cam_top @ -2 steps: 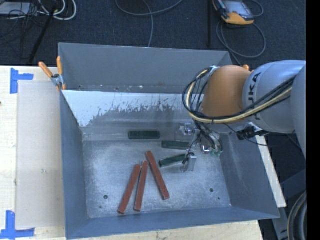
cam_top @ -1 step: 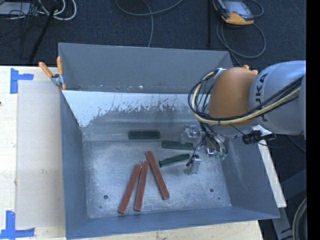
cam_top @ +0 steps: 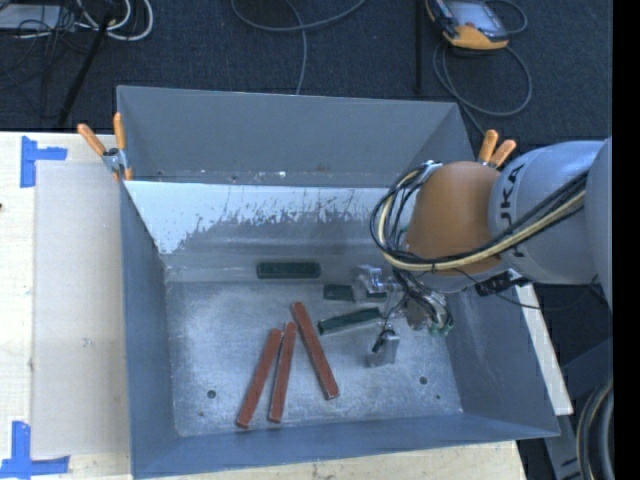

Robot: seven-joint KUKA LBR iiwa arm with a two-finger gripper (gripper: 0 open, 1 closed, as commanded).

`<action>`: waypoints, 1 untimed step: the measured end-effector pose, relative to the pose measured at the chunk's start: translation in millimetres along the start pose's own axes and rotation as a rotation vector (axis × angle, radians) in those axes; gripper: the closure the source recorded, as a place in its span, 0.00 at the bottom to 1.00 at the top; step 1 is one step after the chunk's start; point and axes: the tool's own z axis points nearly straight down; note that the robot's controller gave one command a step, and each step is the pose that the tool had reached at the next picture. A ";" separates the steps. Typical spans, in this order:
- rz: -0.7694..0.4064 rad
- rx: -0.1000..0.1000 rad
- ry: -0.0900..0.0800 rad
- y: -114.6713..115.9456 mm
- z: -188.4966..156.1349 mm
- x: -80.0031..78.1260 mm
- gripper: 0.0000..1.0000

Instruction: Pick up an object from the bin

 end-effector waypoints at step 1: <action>-0.249 -0.003 0.009 12.4 1.5 29.2 0.00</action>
Offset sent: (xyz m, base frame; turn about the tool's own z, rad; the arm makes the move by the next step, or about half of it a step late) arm -0.0294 0.0093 -0.0010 -0.2489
